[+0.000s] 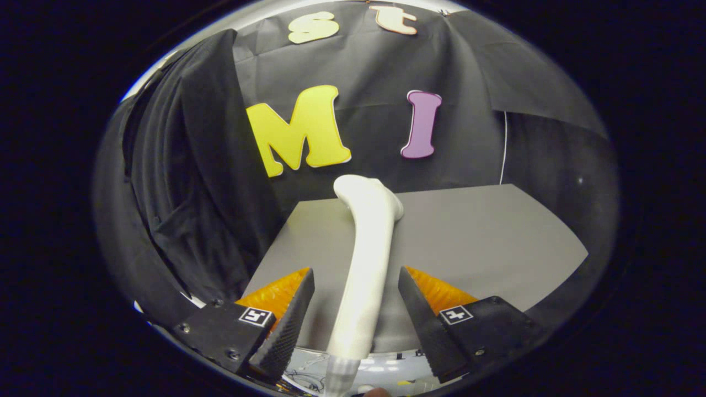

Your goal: Iron the clothes twice with a garment steamer, once on the left side and once on the right side.

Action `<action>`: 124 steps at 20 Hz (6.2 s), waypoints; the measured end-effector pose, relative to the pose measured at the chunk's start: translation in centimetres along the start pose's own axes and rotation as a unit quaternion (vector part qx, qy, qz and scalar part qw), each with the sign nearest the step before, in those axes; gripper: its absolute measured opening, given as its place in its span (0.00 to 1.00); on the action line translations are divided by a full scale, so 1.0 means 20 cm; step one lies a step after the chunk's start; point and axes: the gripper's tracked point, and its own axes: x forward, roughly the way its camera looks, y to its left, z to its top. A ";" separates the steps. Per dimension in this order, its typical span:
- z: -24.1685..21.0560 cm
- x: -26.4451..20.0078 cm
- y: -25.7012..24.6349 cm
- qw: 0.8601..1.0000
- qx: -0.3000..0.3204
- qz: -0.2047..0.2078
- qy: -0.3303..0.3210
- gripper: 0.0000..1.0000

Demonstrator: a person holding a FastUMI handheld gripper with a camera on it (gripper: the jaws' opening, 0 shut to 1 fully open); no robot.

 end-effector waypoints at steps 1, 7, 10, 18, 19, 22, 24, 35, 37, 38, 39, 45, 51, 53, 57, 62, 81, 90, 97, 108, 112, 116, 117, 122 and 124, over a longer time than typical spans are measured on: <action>-0.02 0.04 0.01 1.000 0.012 0.004 0.017 0.90; 0.00 0.07 -0.03 0.999 0.021 -0.012 0.042 0.66; 0.00 0.04 -0.04 0.999 0.032 -0.008 0.038 0.50; -0.10 -0.07 0.04 0.996 0.086 -0.004 0.030 0.34; -0.12 -0.09 0.03 0.996 0.081 -0.024 0.030 0.34; -0.15 -0.18 0.08 0.995 0.088 -0.042 0.028 0.34; -0.17 -0.25 0.13 0.995 0.093 -0.043 0.021 0.33; 0.14 -0.69 0.56 0.991 0.022 -0.031 -0.130 0.33; 0.25 -0.77 0.67 0.984 0.003 -0.024 -0.174 0.33; 0.31 -0.81 0.73 0.980 -0.006 -0.017 -0.197 0.33; 0.36 -0.85 0.79 0.975 -0.014 -0.009 -0.221 0.33; 0.61 -1.02 1.13 0.939 -0.063 0.027 -0.336 0.33; 0.82 -1.06 1.31 0.912 -0.084 0.021 -0.401 0.33; 0.88 -1.07 1.36 0.904 -0.088 0.027 -0.417 0.33; 1.00 -1.07 1.40 0.891 -0.093 0.018 -0.443 0.33; 0.98 -0.99 1.47 0.893 -0.111 0.019 -0.435 0.33; 0.54 -0.77 1.39 0.920 -0.155 -0.016 -0.360 0.33; 0.27 -0.69 1.31 0.934 -0.160 -0.028 -0.317 0.33; 0.01 -0.63 1.28 0.944 -0.181 -0.031 -0.275 0.33; -0.42 -0.51 1.16 0.959 -0.210 -0.048 -0.187 0.33; -0.53 -0.47 1.12 0.962 -0.215 -0.052 -0.160 0.33; -0.64 -0.43 1.09 0.962 -0.226 -0.061 -0.139 0.33; -0.67 -0.42 1.09 0.963 -0.229 -0.061 -0.132 0.33; -0.88 -0.36 1.04 0.964 -0.238 -0.077 -0.084 0.33; -0.96 -0.33 1.01 0.967 -0.232 -0.081 -0.060 0.33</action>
